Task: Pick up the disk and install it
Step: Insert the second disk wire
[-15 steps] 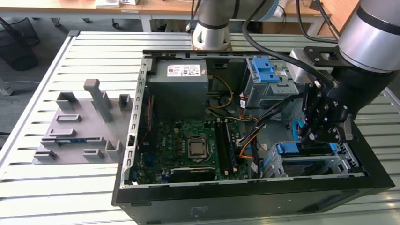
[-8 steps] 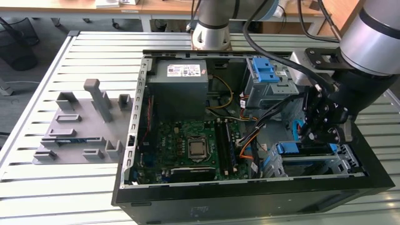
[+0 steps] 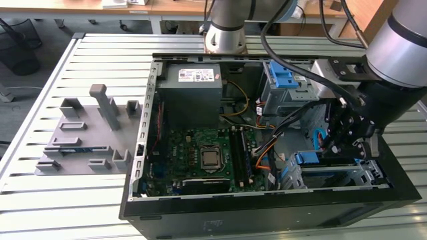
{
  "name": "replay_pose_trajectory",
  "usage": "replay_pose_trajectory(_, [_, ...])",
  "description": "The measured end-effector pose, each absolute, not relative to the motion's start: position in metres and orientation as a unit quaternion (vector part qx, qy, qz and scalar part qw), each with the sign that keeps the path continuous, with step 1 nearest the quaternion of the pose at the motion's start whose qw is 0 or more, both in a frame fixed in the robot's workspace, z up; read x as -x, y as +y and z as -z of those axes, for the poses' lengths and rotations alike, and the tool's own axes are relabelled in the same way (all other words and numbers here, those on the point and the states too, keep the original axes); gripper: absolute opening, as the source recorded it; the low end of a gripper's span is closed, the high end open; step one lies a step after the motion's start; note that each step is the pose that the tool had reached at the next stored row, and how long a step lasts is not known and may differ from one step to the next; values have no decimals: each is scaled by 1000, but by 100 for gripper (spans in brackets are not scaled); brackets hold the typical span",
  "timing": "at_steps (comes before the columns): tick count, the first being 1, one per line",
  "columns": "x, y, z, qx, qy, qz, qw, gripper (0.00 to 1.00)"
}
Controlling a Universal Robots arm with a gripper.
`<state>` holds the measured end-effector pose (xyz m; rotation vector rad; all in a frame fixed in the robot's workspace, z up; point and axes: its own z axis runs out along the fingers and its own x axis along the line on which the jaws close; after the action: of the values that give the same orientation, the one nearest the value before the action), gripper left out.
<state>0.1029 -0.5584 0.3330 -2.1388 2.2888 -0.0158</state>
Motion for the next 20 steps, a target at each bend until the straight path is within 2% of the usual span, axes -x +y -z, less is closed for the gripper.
replay_pose_trajectory(20, [-103, -559, -330, 685, 728, 6, 7, 20])
